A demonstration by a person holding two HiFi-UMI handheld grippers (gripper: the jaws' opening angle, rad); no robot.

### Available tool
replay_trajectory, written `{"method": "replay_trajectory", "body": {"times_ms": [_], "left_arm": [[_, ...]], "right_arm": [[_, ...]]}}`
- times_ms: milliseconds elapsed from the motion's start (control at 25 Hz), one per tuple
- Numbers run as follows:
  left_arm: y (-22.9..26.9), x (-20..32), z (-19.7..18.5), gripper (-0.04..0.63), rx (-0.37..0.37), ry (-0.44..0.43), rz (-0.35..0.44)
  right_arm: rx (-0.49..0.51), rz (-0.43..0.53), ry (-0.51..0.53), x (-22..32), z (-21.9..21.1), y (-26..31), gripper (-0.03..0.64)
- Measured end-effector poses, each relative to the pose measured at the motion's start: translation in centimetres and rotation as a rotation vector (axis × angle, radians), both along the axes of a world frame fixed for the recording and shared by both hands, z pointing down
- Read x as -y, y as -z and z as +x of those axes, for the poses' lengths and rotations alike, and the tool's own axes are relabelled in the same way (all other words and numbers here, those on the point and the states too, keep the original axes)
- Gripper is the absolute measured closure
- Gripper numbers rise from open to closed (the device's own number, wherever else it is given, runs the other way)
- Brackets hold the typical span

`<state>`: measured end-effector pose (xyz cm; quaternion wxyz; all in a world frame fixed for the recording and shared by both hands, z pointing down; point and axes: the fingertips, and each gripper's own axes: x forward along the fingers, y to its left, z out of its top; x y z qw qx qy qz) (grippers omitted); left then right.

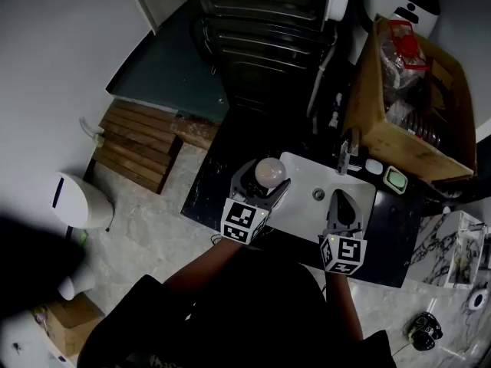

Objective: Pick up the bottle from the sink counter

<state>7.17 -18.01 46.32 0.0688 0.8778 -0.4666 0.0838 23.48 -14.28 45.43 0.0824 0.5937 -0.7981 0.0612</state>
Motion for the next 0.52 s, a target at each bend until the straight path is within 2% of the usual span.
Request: {"method": "replay_trajectory", "body": {"times_ms": [520], "left_arm": [[0.3,-1.5,0.9,0.221,0.018,0.039,0.014]], "right_arm": [[0.012,-0.007,0.023,-1.1,1.1,-0.9,0.578]]}}
